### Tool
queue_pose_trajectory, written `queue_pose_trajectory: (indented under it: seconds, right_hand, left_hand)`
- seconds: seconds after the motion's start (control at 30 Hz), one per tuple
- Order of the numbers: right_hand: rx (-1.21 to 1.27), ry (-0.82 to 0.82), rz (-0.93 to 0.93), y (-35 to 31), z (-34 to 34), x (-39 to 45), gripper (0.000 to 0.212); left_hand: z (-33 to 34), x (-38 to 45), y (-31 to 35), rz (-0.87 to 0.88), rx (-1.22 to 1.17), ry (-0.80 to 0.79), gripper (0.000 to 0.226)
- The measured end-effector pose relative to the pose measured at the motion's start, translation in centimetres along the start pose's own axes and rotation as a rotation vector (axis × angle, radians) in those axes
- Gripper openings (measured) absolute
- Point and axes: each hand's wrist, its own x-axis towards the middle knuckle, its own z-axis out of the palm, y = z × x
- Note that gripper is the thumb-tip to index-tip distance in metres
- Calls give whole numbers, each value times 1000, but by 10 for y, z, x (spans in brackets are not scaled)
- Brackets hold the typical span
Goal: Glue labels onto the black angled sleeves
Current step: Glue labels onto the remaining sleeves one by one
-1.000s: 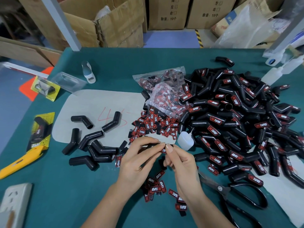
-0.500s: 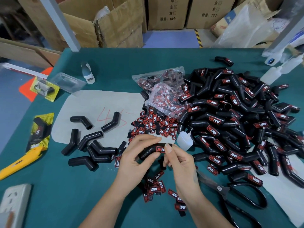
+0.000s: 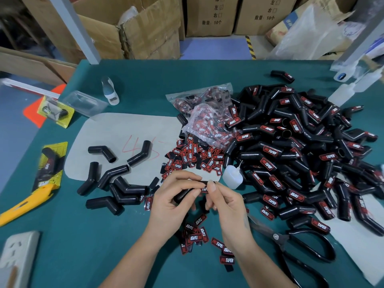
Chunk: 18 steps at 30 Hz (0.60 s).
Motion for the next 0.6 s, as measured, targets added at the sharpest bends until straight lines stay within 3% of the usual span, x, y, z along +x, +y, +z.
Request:
queue_pose_trajectory:
  seconds: [0.33,0.6]
  right_hand:
    - [15,-48,147,3,-1,2,65]
    - [-13,-102,174,4,0,1,57]
  left_hand:
    - [-4,4,1,116,184,17,14]
    - [-4,4,2,112,190,25,12]
